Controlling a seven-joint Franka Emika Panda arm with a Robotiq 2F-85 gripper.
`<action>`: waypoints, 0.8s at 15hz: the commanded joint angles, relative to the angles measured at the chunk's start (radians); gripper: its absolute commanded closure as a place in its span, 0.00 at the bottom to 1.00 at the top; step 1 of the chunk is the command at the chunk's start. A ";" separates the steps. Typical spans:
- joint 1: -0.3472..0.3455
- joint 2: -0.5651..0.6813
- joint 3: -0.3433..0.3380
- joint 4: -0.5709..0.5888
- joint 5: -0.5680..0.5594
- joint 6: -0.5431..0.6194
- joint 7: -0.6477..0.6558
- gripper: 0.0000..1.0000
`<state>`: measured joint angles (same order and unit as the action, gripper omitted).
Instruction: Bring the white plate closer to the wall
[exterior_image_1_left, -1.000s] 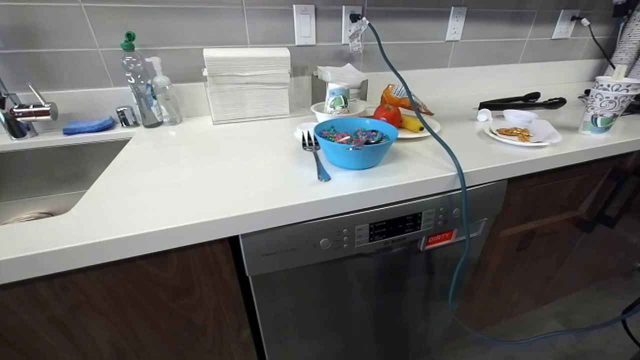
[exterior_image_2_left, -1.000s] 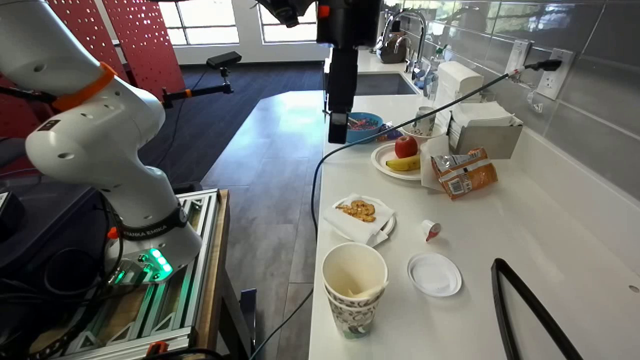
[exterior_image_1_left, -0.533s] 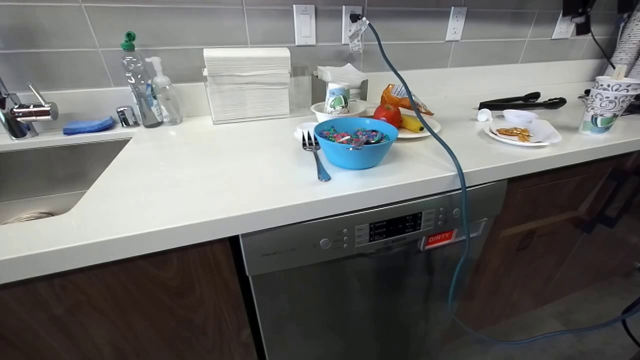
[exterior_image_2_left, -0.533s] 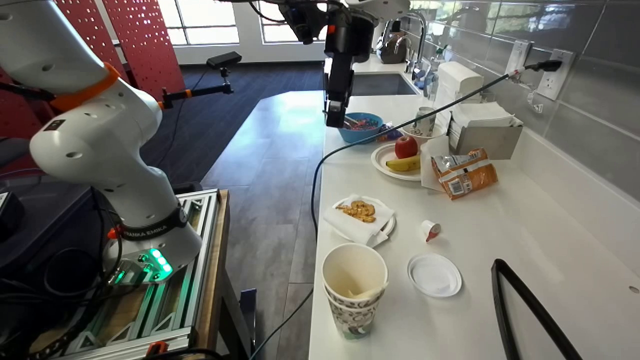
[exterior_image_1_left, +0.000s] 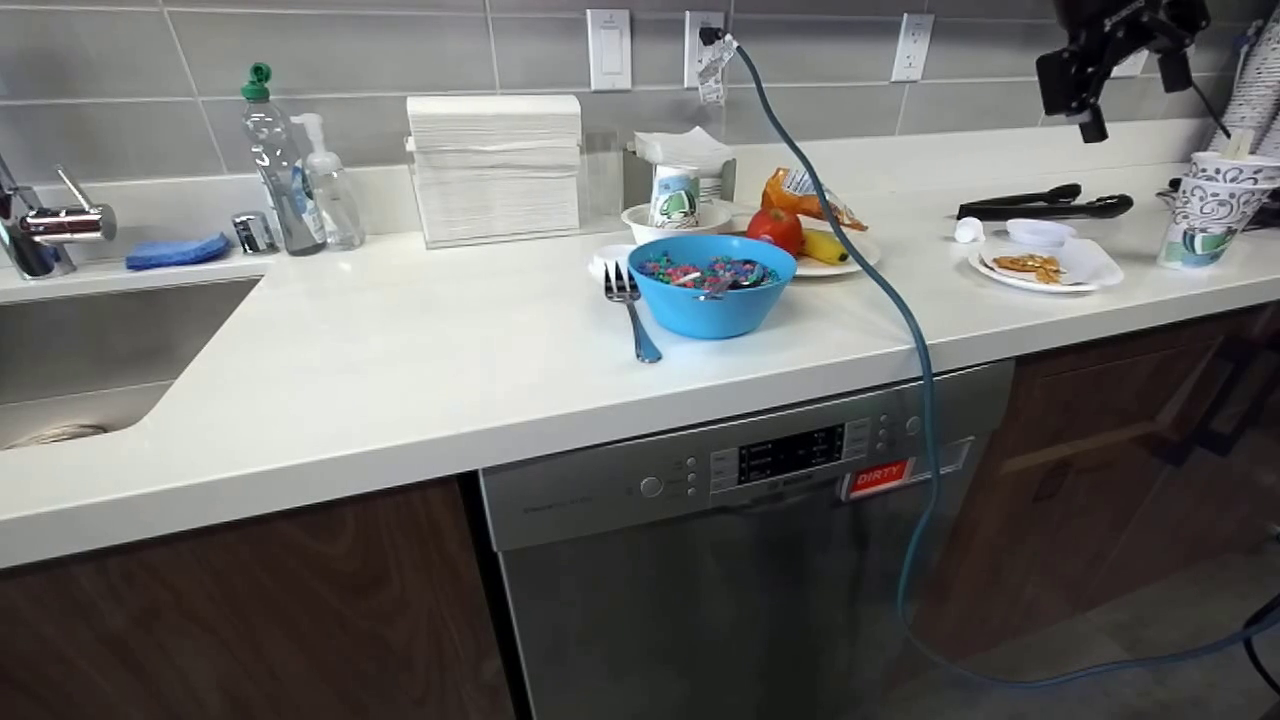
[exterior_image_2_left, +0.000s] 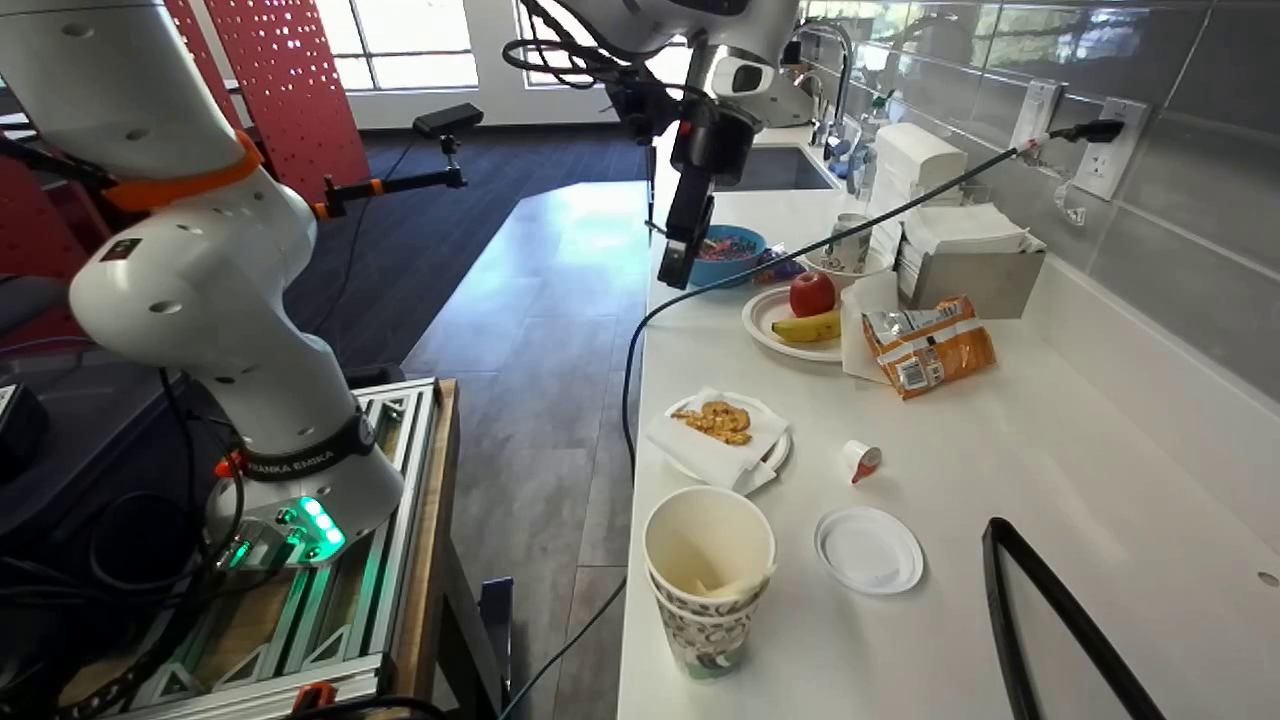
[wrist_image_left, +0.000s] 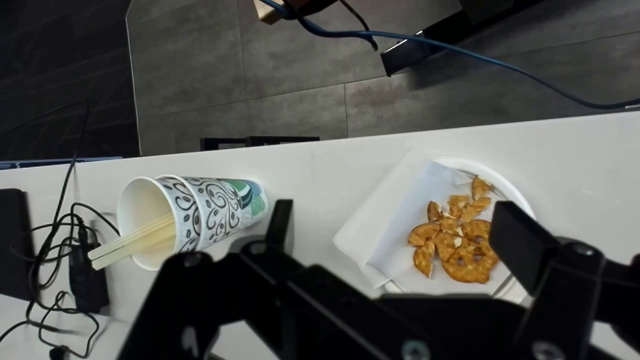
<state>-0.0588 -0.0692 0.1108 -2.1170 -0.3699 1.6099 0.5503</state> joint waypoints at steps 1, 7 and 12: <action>0.027 0.006 -0.026 0.006 -0.001 -0.003 0.001 0.00; 0.049 0.135 -0.020 0.071 0.042 -0.074 0.193 0.00; 0.113 0.284 -0.032 0.143 0.043 -0.029 0.442 0.00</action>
<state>0.0102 0.1149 0.0984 -2.0511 -0.3369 1.5724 0.8684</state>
